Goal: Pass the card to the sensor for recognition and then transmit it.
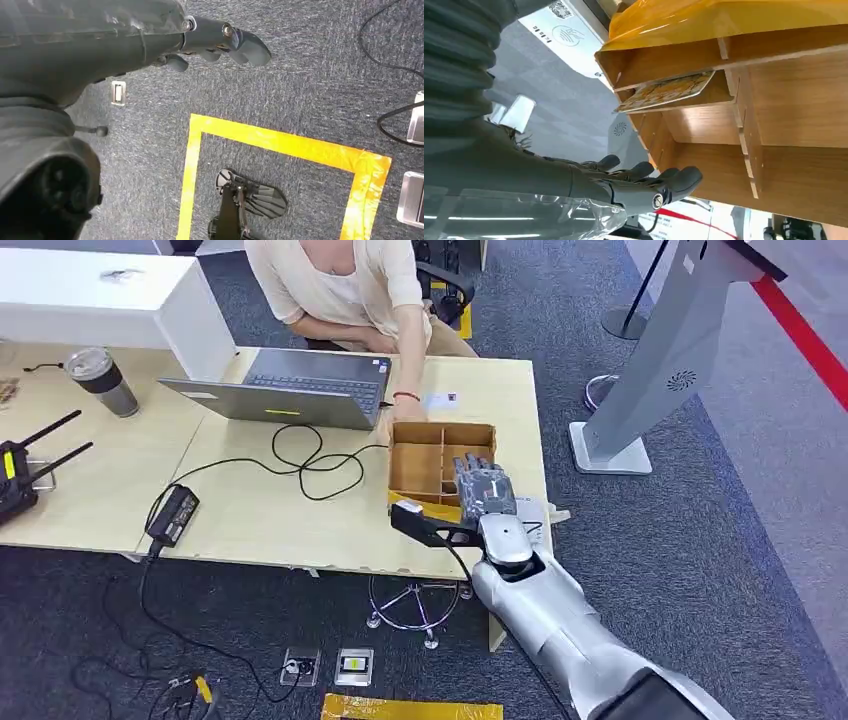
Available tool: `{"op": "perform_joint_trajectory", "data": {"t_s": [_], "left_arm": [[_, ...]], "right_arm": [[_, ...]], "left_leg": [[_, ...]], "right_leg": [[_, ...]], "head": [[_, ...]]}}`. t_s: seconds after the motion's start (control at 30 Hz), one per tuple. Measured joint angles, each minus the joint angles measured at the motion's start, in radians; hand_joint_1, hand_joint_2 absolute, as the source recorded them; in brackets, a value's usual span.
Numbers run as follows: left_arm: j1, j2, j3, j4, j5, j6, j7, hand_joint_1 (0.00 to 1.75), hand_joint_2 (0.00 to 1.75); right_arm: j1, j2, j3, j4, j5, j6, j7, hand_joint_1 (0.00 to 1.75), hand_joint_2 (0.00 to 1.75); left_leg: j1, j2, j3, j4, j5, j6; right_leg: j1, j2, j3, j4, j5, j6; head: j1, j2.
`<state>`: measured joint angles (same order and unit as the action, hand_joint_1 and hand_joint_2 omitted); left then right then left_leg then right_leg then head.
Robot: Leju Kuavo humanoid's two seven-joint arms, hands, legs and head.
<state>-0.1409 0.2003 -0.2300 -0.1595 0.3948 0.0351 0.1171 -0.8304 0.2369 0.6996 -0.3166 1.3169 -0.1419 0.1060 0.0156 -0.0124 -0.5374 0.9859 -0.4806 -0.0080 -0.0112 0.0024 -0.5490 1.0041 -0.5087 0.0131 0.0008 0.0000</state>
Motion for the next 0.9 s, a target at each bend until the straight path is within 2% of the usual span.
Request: {"op": "perform_joint_trajectory", "data": {"t_s": [0.73,0.77,0.8,0.83,0.9], "left_arm": [[0.007,0.001,0.000,0.000,0.018,0.003,0.000,0.00,0.00],[0.008,0.001,0.000,0.000,0.019,0.003,0.000,0.00,0.00],[0.008,0.001,0.000,0.000,0.020,0.003,0.000,0.00,0.00],[0.008,0.001,0.000,0.000,0.020,0.003,0.000,0.00,0.00],[0.008,0.001,0.000,0.000,0.021,0.003,0.000,0.00,0.00]], "right_arm": [[0.003,0.000,0.002,0.000,0.000,-0.007,0.001,0.00,1.75],[0.003,0.000,0.002,0.000,0.000,-0.010,0.001,1.20,1.75],[0.003,0.000,0.002,0.000,0.000,-0.012,0.001,1.54,1.75],[0.003,0.000,0.002,0.000,0.000,-0.013,0.001,1.75,1.75],[0.003,0.000,0.002,0.000,0.000,-0.014,0.001,1.75,1.75]], "left_leg": [[0.000,0.000,0.000,0.000,0.000,0.000],[0.000,0.000,0.000,0.000,0.000,0.000],[0.000,0.000,0.000,0.000,0.000,0.000],[0.000,0.000,0.000,0.000,0.000,0.000],[0.000,0.000,0.000,0.000,0.000,0.000]], "right_leg": [[0.000,0.000,0.000,0.000,0.000,0.000],[0.000,0.000,0.000,0.000,0.000,0.000],[0.000,0.000,0.000,0.000,0.000,0.000],[0.000,0.000,0.000,0.000,0.000,0.000],[0.000,0.000,0.000,0.000,0.000,0.000]], "head": [[0.000,0.000],[0.000,0.000],[0.000,0.000],[0.000,0.000],[0.000,0.000]]}}
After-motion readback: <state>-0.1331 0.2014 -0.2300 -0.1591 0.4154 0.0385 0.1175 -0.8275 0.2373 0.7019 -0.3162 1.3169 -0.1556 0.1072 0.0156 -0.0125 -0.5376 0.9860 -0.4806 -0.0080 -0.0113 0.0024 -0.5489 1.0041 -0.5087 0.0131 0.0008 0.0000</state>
